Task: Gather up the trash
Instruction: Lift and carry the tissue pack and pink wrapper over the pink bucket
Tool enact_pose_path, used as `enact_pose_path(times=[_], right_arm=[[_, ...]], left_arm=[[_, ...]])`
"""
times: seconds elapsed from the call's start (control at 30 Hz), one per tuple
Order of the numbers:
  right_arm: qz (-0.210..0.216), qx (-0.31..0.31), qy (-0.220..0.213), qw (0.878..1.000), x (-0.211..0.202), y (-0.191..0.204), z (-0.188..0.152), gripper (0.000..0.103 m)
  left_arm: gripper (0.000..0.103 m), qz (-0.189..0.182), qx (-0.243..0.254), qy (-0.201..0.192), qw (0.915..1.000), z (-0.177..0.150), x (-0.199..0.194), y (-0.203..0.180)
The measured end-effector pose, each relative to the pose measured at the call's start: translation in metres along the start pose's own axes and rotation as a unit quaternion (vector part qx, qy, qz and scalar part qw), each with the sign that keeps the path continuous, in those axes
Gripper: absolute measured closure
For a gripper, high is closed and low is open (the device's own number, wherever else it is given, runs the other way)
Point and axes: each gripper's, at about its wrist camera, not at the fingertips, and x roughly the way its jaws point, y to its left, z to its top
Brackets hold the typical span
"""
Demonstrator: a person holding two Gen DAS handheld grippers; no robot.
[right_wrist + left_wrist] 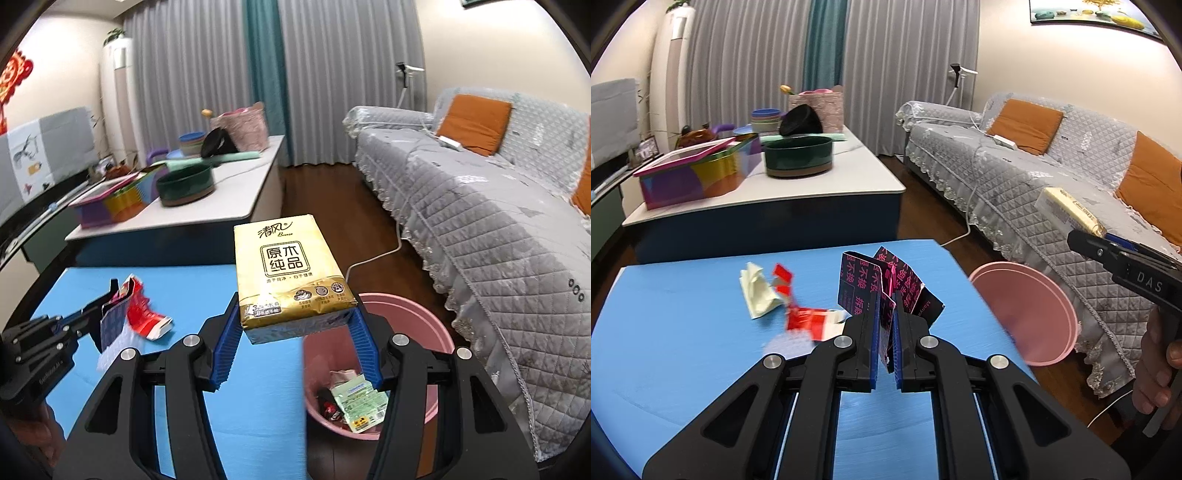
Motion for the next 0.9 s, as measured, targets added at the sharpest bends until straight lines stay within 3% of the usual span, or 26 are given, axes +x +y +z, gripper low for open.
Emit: enact_pose_path(times=[0.63, 0.9], right_arm=[[-0.073, 0.064, -0.028, 0.995, -0.001, -0.076, 0.018, 0.048], [-0.089, 0.110, -0.007, 0.990, 0.015, -0.114, 0.017, 0.048]], left_arm=[[0.097, -0.072, 0.030, 0.004, 0.9969, 0.033, 0.037, -0.091], [0.097, -0.107, 0.037, 0.017, 0.9935, 0.038, 0.064, -0.121]])
